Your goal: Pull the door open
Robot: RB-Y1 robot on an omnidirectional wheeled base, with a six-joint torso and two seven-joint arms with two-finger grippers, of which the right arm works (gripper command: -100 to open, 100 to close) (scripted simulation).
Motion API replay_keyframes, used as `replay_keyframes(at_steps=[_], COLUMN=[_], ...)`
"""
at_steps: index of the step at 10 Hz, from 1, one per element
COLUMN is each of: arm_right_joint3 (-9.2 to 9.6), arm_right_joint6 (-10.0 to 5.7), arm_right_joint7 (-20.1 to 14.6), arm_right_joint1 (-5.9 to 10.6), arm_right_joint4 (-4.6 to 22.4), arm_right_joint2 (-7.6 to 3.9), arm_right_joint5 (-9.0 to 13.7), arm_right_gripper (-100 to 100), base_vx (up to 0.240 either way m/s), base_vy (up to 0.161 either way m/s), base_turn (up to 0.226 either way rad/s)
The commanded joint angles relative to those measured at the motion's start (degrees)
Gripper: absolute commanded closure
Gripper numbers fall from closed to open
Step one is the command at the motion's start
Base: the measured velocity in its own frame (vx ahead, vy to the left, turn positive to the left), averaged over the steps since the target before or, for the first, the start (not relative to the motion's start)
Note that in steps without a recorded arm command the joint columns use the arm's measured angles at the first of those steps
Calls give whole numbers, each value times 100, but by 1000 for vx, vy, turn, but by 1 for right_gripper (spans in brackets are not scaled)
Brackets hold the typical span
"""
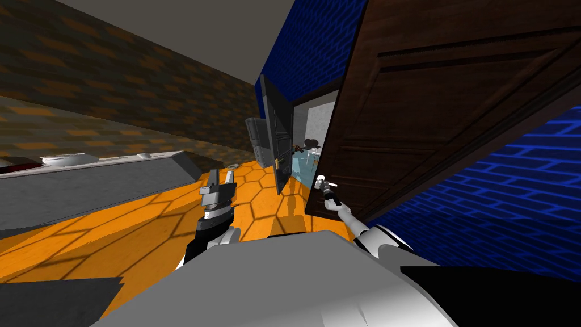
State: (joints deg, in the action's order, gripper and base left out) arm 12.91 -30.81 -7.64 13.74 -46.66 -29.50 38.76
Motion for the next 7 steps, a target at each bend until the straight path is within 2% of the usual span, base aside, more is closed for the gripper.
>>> replay_keyframes(at_steps=[1,7], arm_right_joint3=[81,359], arm_right_joint6=[-21,-93], arm_right_joint7=[-82,-304], arm_right_joint1=[-72,-205], arm_right_joint4=[-11,-171], arm_right_joint2=[-89,-304], arm_right_joint5=[2,-4], arm_right_gripper=[100,100], base_vx=[-175,-173], base_vy=[-63,-53], base_turn=[102,75])
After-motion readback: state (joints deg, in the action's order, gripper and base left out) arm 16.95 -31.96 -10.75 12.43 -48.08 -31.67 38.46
